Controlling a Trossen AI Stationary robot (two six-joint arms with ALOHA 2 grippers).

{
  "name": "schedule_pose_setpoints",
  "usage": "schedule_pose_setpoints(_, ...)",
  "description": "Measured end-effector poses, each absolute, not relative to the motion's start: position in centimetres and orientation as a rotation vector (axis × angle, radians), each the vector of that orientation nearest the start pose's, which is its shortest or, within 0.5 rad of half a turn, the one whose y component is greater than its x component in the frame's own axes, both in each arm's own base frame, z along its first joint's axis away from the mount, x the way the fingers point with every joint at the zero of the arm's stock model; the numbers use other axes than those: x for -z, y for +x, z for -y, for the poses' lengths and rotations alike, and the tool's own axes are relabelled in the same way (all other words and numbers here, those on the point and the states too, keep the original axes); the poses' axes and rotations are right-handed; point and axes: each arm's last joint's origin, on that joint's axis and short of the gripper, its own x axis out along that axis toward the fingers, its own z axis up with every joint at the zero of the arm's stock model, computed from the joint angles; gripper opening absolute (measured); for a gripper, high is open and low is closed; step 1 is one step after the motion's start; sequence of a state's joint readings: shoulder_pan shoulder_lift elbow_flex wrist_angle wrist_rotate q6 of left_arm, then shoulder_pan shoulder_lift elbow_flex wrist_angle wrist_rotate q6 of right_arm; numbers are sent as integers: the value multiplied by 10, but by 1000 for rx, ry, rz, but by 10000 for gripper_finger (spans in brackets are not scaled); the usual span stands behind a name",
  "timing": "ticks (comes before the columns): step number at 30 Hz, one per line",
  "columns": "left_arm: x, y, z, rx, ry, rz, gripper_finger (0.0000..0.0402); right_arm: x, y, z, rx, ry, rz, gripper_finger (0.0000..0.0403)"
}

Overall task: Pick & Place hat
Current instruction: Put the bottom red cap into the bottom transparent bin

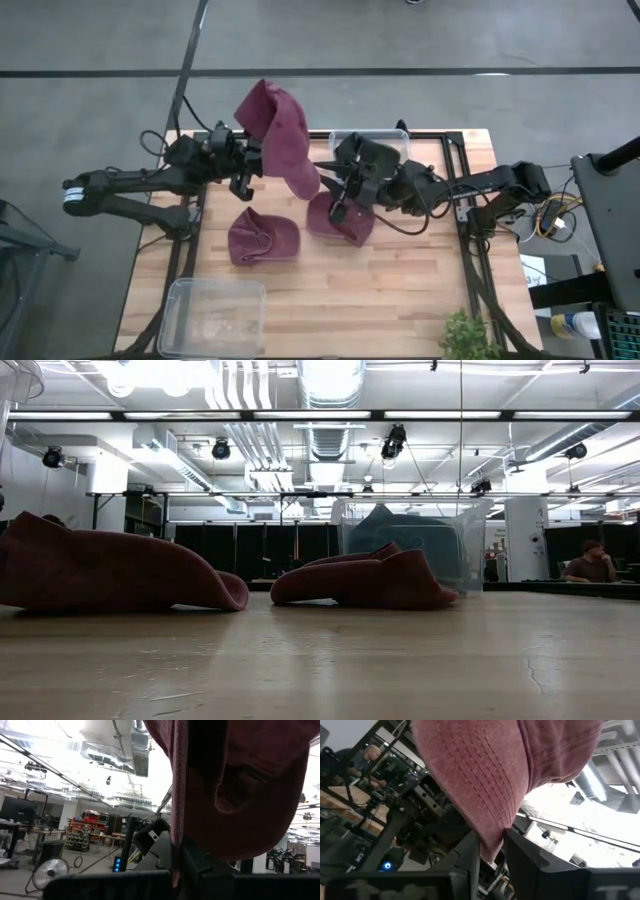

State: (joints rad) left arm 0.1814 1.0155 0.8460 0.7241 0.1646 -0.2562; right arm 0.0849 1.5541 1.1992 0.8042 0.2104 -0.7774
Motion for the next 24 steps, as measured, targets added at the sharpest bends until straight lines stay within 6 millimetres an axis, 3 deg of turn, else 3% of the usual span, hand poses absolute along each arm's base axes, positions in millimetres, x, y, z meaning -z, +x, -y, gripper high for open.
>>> schedule_pose_setpoints(6, -396, 212, -34, 47, -162, 544, 7, -382, 352, -23, 319, -633, 368, 64)
schedule_pose_setpoints(12, -393, 215, -35, 42, -167, 512, 9, -385, 350, -21, 331, -590, 364, 17)
schedule_pose_setpoints(18, -386, 219, -35, 36, -157, 446, 64, -383, 350, -20, 377, -557, 318, 11)
schedule_pose_setpoints(24, -385, 214, -35, -12, -63, 404, 103, -397, 335, -15, 399, -471, 327, 10)
